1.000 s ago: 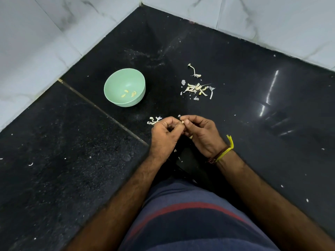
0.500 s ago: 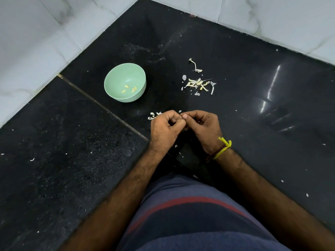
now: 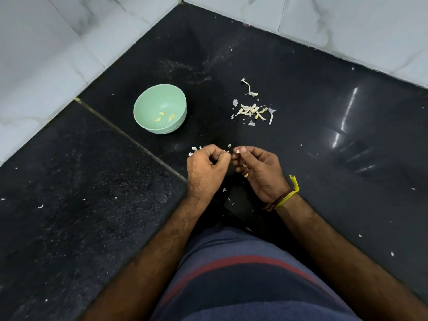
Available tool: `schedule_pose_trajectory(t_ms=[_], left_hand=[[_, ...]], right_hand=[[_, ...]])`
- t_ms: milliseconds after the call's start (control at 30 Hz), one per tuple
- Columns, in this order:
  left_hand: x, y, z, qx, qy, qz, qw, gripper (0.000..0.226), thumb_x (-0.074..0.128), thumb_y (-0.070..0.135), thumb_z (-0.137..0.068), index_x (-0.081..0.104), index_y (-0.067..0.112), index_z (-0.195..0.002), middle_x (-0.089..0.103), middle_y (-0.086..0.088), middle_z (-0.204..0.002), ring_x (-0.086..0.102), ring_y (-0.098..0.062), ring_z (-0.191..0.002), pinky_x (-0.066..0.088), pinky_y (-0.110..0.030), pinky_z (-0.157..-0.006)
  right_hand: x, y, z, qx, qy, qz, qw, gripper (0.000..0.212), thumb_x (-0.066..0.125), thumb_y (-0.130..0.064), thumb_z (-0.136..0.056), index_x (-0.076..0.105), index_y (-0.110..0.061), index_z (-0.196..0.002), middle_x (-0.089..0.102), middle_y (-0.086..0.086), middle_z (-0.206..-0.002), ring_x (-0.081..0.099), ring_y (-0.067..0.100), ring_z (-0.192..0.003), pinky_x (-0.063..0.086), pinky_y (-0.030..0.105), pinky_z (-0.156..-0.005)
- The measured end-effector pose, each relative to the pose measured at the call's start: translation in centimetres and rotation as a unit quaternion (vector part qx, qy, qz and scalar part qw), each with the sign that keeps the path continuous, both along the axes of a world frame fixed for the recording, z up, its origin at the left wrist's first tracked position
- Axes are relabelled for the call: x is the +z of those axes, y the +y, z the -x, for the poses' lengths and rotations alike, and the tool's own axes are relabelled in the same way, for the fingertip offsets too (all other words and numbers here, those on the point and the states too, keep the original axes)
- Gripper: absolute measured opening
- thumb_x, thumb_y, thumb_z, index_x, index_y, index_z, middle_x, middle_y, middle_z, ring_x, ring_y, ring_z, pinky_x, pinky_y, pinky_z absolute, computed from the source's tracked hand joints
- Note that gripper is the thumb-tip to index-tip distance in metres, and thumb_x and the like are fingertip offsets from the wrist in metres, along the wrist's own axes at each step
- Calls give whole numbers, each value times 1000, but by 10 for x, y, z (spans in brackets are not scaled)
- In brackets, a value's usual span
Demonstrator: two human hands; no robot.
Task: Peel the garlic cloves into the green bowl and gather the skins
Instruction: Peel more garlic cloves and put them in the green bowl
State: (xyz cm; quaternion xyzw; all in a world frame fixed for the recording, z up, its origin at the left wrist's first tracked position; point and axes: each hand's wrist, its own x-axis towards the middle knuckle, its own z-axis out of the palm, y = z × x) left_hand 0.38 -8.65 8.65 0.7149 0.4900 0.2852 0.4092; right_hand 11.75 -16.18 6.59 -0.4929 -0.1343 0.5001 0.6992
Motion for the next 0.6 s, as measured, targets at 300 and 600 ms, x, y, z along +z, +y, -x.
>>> schedule_pose_trajectory(t_ms=[300, 600], left_hand=[[2, 0, -1, -33, -51, -24, 998, 20, 71, 7, -86, 77, 14, -103, 75, 4, -84, 70, -8, -74, 59, -24, -73], [-4, -3, -1, -29, -76, 16, 997, 6, 78, 13, -87, 78, 7, -90, 76, 2, -74, 74, -10, -69, 59, -24, -69]], right_hand=[[4, 7, -3, 1, 7, 13, 1000, 10, 61, -5, -94, 69, 0, -92, 69, 6, -74, 62, 12, -64, 51, 20, -58], [0, 7, 0, -1, 30, 25, 999, 12, 63, -7, -93, 71, -1, -86, 69, 6, -72, 62, 12, -65, 52, 20, -59]])
